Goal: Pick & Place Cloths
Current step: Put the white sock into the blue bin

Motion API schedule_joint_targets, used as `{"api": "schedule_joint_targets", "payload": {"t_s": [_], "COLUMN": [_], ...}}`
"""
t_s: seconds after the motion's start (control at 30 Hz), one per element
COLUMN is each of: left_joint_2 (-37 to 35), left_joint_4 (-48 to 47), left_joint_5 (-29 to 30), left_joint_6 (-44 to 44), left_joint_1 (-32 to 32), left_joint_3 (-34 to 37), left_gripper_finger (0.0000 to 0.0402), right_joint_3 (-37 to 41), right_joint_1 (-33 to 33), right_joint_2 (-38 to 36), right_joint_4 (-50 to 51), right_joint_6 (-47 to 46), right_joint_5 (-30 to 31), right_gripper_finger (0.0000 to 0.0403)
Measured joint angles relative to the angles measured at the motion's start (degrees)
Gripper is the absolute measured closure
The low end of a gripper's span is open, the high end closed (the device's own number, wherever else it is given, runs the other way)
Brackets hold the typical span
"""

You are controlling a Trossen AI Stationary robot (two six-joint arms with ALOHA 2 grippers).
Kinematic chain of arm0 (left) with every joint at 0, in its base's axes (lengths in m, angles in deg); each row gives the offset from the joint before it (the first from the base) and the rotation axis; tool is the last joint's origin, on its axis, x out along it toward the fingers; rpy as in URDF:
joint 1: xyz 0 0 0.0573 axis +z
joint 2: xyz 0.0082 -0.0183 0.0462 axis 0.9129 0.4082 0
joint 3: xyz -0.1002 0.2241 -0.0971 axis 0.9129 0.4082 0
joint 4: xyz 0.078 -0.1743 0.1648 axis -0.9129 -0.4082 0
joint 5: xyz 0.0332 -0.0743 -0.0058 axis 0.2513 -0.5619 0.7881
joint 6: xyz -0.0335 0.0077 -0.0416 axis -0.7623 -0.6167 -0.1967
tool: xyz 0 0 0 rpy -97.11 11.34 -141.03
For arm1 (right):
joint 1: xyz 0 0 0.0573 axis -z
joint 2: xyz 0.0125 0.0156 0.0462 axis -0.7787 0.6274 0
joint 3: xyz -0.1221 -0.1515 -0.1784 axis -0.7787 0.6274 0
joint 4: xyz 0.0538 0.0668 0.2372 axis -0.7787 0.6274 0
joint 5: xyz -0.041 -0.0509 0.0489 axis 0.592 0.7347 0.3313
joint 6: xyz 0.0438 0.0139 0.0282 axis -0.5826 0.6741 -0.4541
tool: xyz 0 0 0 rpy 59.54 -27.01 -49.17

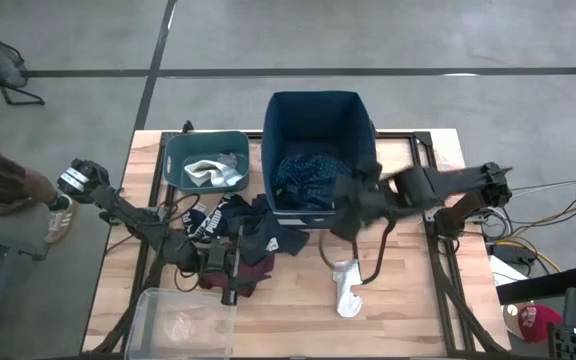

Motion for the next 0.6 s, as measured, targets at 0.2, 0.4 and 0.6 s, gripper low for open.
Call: {"api": "schedule_joint_targets", "payload": {"t_s": [0.2, 0.4, 0.6], "left_joint_2": [0.01, 0.01, 0.01], "left_joint_4": [0.03, 0.06, 0.4], "left_joint_5": [-0.02, 0.0, 0.02], "left_joint_6": [0.39, 0.35, 0.39], "left_joint_1": [0.08, 0.17, 0.2], "left_joint_3": [0.0, 0.0, 0.0], "left_gripper_finger": [0.0158, 0.0158, 0.0158], "right_joint_3": [2.14, 8.37, 15.98], "right_joint_1": [-10.61, -20.82, -27.51], "right_joint_2": [0.17, 1.45, 5.37], "right_joint_4": [-0.13, -1.44, -8.37], "right_joint_6": [-5.11, -9.54, -14.24], "right_joint_5": [-2.96, -2.82, -1.53], "right_gripper_finger": [0.0227, 0.0211, 0.02]}}
